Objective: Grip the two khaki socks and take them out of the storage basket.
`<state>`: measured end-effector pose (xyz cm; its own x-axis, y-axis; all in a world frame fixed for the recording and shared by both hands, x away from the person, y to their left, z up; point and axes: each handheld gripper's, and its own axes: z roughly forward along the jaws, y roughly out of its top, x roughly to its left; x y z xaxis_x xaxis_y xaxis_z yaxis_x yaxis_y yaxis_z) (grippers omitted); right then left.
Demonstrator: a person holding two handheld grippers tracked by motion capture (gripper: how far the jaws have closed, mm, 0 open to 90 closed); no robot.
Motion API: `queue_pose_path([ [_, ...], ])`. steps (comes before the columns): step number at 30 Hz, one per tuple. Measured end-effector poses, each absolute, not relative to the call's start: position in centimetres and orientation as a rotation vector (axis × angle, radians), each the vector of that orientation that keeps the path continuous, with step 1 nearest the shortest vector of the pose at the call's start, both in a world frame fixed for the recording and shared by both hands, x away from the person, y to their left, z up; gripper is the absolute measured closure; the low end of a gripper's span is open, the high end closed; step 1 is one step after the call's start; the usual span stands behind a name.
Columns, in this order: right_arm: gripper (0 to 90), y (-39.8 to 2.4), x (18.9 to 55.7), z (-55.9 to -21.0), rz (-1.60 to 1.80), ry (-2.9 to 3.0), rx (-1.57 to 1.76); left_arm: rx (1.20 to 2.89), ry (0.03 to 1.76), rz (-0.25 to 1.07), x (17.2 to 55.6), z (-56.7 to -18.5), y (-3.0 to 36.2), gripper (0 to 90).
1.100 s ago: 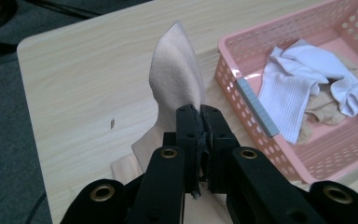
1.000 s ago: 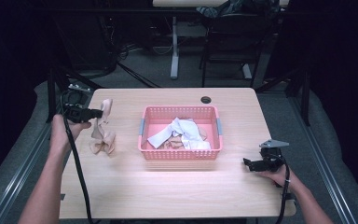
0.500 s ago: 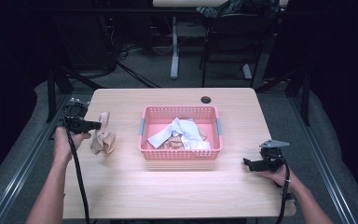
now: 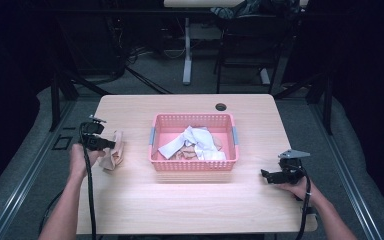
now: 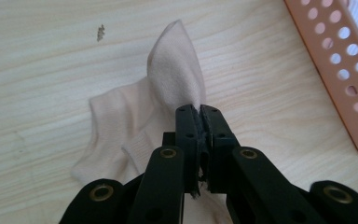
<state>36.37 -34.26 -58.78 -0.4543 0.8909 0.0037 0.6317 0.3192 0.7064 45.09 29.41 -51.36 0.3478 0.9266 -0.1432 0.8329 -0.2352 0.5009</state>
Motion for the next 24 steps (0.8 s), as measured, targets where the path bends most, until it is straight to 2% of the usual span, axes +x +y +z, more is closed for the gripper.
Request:
queue_pose_path([
  [10, 1.7, -34.3, 36.4, -58.8, 0.914, 2.204, 1.352, 2.11, 1.555, 0.235, 45.8, -53.1, 29.2, 83.7],
  [13, 1.7, -34.3, 36.4, -58.8, 0.915, 2.203, 1.352, 2.084, 1.562, 0.242, 45.8, -53.0, 29.3, 69.3],
  [14, 1.7, -34.3, 36.4, -58.8, 0.914, 2.205, 1.352, 2.079, 1.567, 0.252, 45.7, -52.9, 29.4, 69.3],
  [15, 1.7, -34.3, 36.4, -58.8, 0.915, 2.204, 1.352, 2.079, 1.571, 0.261, 45.6, -52.7, 29.5, 54.0],
  [18, 1.7, -34.3, 36.4, -58.8, 0.915, 2.204, 1.352, 2.042, 1.582, 0.309, 44.7, -51.8, 29.7, 36.2],
  [24, 1.7, -34.3, 36.4, -58.8, 0.915, 2.204, 1.352, 2.019, 1.552, 0.386, 43.1, -50.1, 29.9, 18.8],
])
